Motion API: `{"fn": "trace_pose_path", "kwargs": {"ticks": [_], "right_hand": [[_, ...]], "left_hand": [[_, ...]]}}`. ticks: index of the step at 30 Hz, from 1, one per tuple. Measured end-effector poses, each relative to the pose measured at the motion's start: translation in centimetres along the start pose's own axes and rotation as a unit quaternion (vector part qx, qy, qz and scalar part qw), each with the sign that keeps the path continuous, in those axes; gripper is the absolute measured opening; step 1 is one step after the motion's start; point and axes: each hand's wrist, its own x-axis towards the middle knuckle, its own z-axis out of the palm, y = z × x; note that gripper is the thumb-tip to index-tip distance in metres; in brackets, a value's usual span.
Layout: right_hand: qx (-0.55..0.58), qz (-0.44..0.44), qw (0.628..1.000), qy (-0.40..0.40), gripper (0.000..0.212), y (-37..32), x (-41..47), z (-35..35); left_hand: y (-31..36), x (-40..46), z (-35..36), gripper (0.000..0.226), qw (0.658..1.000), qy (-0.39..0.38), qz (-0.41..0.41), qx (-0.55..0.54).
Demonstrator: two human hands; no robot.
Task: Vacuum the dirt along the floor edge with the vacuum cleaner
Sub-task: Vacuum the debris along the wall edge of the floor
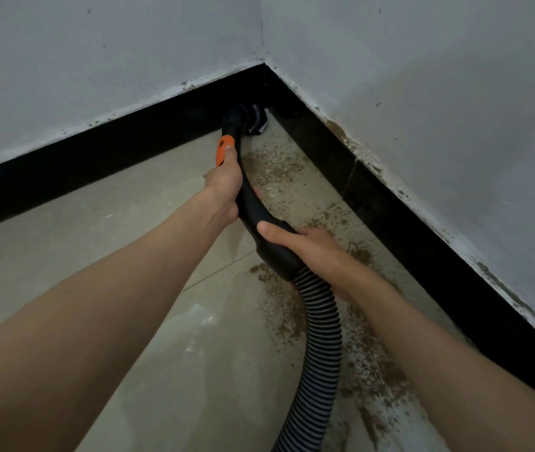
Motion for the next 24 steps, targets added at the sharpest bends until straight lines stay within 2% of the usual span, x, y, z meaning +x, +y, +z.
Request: {"fn": "trace_pose_path", "kwargs": {"ticks": [4,14,24], "right_hand": [[0.063,0.016,0.997,-0.048,0.049,-0.3,-0.4,0.1],[0.145,0.014,0.989,0.025,0.036,0.5,-1.7,2.6],[0.145,0.015,0.989,0.028,0.051,1.8,-4.4,4.0]], "left_hand": [[0.2,-0.4,0.1,0.071,1.000,-0.006,0.008,0.009],[0.1,-0.9,0.1,0.066,0.996,-0.046,0.017,0.078],[-1.0,-3.7,-1.6,0.065,0.988,-0.128,-0.009,0.091]]}}
